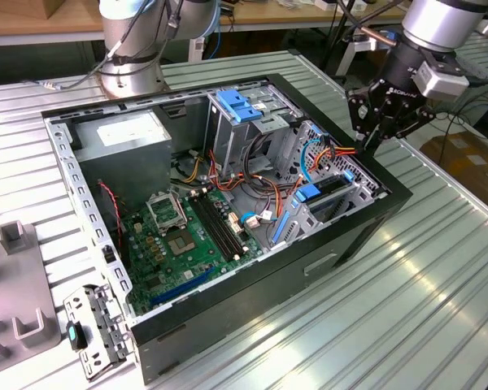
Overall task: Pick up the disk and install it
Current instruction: 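Insert the first disk wire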
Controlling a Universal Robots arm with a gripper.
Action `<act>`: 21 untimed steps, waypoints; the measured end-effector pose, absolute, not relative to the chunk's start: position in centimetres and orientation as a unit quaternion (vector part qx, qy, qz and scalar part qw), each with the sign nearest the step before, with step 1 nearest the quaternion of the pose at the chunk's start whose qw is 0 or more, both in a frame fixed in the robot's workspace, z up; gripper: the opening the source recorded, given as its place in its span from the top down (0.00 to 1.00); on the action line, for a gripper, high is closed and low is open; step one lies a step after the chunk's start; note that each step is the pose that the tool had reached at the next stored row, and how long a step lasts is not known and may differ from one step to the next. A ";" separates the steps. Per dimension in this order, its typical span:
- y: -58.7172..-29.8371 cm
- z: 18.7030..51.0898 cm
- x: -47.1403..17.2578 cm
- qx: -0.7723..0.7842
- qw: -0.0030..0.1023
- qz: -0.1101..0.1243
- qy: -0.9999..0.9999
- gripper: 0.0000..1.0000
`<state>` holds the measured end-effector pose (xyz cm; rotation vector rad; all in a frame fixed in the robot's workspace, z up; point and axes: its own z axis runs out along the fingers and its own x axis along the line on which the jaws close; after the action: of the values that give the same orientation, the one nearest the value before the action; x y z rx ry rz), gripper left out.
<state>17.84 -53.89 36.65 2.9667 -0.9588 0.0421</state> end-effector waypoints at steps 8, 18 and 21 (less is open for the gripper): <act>-53.9 37.8 17.9 0.952 0.011 0.013 -0.307 0.84; -53.9 37.8 17.0 0.944 0.011 0.013 -0.328 0.84; -53.9 37.8 16.7 0.938 0.011 0.013 -0.347 0.84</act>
<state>16.73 -53.87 37.79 2.9253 -1.0820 0.0396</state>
